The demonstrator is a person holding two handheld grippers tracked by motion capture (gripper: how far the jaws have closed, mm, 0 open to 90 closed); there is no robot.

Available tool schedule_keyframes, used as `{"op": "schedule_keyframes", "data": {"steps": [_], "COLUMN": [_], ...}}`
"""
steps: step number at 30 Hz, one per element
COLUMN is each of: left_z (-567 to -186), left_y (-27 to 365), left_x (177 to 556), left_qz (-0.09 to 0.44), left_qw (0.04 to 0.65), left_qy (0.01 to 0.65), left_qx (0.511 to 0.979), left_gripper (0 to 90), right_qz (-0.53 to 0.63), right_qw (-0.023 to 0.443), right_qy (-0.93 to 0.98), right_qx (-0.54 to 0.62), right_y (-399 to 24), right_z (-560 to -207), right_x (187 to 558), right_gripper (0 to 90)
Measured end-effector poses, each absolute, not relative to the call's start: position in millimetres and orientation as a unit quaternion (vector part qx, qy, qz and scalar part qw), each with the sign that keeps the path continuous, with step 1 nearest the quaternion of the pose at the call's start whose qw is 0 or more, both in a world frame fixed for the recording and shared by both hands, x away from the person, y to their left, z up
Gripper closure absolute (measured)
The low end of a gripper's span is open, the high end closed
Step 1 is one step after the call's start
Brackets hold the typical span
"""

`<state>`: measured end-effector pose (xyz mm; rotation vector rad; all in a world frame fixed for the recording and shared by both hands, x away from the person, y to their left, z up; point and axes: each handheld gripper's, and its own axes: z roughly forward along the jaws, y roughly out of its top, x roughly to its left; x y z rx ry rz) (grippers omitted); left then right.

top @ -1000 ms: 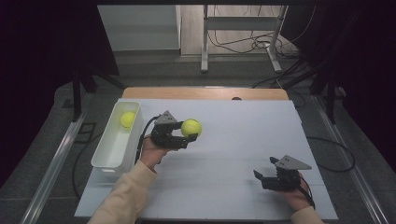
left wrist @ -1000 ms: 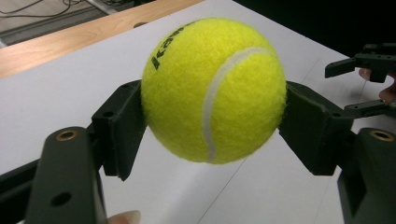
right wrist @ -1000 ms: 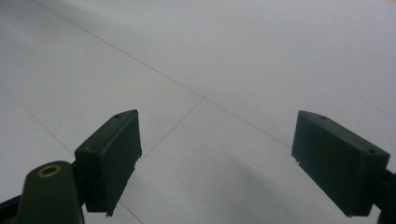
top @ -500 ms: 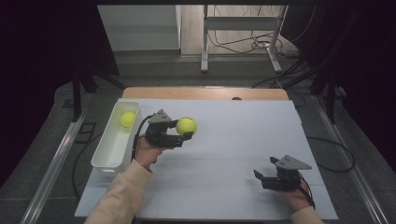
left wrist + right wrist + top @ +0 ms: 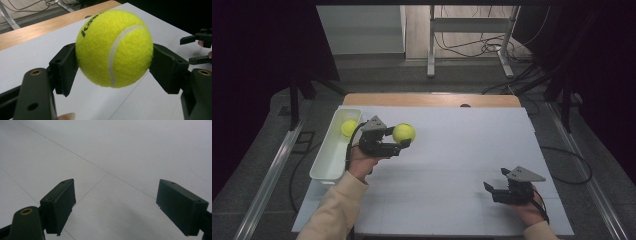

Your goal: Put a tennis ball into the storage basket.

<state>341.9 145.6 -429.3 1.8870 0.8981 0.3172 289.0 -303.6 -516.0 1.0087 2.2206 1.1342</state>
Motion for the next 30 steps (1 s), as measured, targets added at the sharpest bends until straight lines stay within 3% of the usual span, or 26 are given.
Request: {"op": "schedule_keyframes", "data": {"steps": [30], "left_z": [-432], "left_y": [185], "left_x": [335], "left_qz": [0.151], "left_qw": [0.492], "left_qy": [0.406], "left_qx": [0.755], "left_gripper": [27.4], "right_qz": [0.407], "right_qw": [0.225], "right_qy": [0.805], "right_qx": [0.369], "right_y": [-304], "right_z": [-516], "right_x": [290], "right_gripper": [16.2]}}
